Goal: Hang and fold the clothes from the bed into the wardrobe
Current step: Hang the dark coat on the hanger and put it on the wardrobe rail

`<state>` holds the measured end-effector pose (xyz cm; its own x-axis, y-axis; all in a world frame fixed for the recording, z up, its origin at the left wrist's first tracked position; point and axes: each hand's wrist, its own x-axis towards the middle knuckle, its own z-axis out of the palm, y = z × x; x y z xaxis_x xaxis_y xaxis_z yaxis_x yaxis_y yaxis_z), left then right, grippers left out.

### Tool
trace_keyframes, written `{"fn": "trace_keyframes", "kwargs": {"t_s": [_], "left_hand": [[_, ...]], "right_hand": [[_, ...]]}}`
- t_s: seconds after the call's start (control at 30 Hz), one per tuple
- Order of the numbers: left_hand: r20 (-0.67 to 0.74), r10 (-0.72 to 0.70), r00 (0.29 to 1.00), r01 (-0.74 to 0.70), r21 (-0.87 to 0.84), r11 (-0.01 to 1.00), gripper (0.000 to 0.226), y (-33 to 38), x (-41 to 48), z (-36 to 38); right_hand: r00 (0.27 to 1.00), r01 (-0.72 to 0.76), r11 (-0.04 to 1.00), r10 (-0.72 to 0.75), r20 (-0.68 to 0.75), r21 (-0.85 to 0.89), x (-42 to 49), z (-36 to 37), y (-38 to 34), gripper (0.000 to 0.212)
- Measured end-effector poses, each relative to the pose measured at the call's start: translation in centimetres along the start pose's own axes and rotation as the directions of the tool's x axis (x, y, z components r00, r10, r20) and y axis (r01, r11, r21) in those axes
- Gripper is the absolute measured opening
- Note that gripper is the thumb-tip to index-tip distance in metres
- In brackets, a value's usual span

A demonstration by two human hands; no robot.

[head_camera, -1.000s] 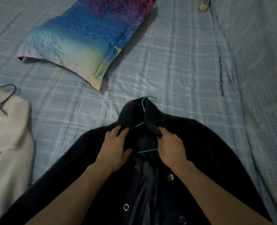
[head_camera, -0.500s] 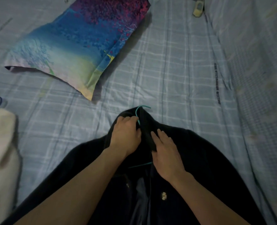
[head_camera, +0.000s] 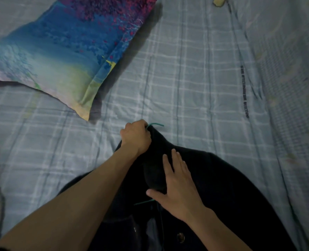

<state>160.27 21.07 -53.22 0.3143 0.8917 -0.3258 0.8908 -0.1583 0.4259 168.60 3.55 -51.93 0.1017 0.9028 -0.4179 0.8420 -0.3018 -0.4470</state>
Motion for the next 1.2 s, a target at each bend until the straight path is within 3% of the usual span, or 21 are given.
{"fn": "trace_keyframes", "kwargs": {"t_s": [0.1,0.2,0.3,0.37,0.43,0.53,0.67,0.7,0.77,0.87,1.03,1.2], "left_hand": [[-0.081,0.017,0.997,-0.036,-0.246,0.969,0.016,0.0,-0.4,-1.0],[-0.028,0.026,0.999,-0.037,-0.496,0.868,0.012,0.1,-1.7,-2.8],[0.022,0.074,0.997,-0.041,-0.654,0.756,0.015,-0.2,-3.5,-4.7],[-0.007,0.142,0.990,-0.112,-0.660,0.743,0.016,-0.2,-5.3,-6.3],[-0.059,0.228,0.972,-0.214,-0.629,0.748,0.016,0.0,-7.2,-7.8],[-0.122,0.287,0.950,-0.299,-0.621,0.725,0.017,0.4,-9.8,-9.5],[-0.240,0.293,0.925,-0.379,-0.612,0.694,0.017,1.0,-12.5,-11.7],[-0.266,0.293,0.918,-0.396,-0.602,0.694,0.016,1.1,-13.0,-12.3],[-0.298,0.300,0.906,-0.422,-0.585,0.693,0.016,1.3,-14.1,-13.2],[-0.315,0.312,0.896,-0.442,-0.577,0.687,0.017,1.6,-16.0,-14.4],[-0.356,0.319,0.878,-0.475,-0.574,0.667,0.016,2.0,-19.2,-16.5],[-0.401,0.368,0.839,-0.542,-0.551,0.634,0.015,3.2,-22.6,-20.0]], "right_hand": [[0.996,0.076,0.990,-0.080,0.027,0.115,0.2,-2.2,-0.7,0.119],[0.985,0.145,0.968,-0.160,0.059,0.204,0.2,-4.4,-2.3,0.120],[0.990,0.141,0.915,-0.127,-0.063,0.378,0.2,-5.2,-4.1,0.097],[0.973,0.171,0.886,-0.083,-0.216,0.430,0.0,-5.5,-5.2,0.068],[0.959,0.166,0.915,-0.063,-0.277,0.367,-0.3,-6.1,-6.3,0.055],[0.962,0.123,0.964,-0.058,-0.266,0.236,-1.3,-7.0,-7.5,0.059],[0.979,-0.006,0.996,0.024,-0.203,0.088,-3.2,-8.5,-9.0,0.081],[0.978,-0.047,0.997,0.058,-0.201,0.059,-3.8,-9.0,-9.3,0.081],[0.966,-0.070,0.996,0.079,-0.248,0.045,-4.9,-9.8,-9.5,0.061],[0.947,-0.053,0.998,0.041,-0.317,-0.028,-6.4,-11.2,-9.6,0.037],[0.930,0.081,0.990,-0.032,-0.365,0.118,-9.5,-13.0,-10.0,0.040],[0.937,0.211,0.965,-0.154,-0.314,0.155,-13.7,-14.9,-11.8,0.038]]}}
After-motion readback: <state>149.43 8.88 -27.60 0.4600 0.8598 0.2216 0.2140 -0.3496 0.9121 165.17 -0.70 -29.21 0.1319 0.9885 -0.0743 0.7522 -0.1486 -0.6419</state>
